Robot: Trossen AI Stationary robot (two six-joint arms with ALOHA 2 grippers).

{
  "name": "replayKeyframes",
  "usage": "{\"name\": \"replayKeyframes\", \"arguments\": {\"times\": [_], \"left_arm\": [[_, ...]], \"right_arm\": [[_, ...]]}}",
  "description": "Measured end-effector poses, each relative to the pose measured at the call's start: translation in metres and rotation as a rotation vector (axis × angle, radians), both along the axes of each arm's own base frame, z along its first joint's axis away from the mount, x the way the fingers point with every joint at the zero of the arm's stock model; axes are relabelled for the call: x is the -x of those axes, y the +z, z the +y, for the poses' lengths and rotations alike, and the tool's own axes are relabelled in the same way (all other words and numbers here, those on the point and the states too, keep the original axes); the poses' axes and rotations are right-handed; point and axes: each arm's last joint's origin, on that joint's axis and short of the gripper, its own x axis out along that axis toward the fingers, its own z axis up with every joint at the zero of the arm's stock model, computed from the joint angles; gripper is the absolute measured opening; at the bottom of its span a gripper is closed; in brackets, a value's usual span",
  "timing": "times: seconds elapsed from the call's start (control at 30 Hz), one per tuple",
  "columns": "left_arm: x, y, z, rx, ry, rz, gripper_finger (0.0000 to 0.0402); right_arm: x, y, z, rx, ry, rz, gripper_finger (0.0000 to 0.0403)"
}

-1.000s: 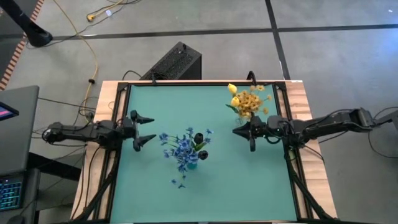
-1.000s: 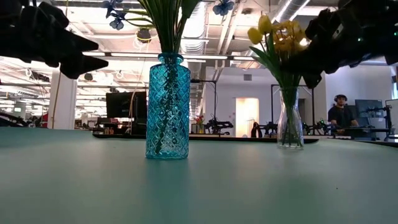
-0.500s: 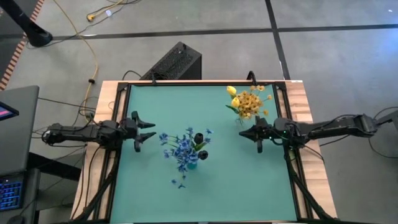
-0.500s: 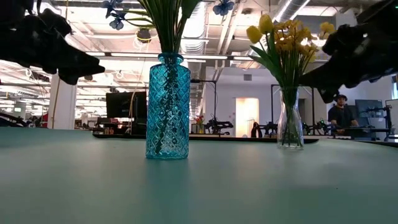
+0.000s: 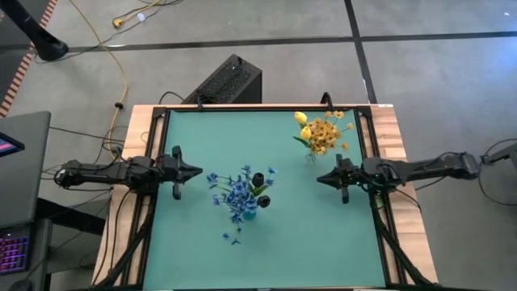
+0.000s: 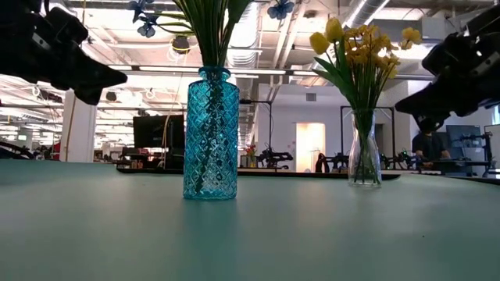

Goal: Sort flowers into vase by color
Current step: Return to home Position

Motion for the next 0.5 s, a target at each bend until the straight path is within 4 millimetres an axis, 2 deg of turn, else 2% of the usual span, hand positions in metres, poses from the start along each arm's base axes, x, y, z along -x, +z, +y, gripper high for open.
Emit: {"name": "replayKeyframes", "arguments": {"times": [0.23,0.5], "left_arm": [[0.0000,-0.0003,-0.0002,0.008,-0.008,0.002,0.0002],[0.0001,-0.0001,0.0005,0.014,0.019,-0.001,0.0002]], "right_arm": [[0.0030,0.0016,0.0005,0.095,0.031,-0.017,0.0021],[0.0031,0.0012,0.0004,0.100,0.031,-0.012,0.0032]]}}
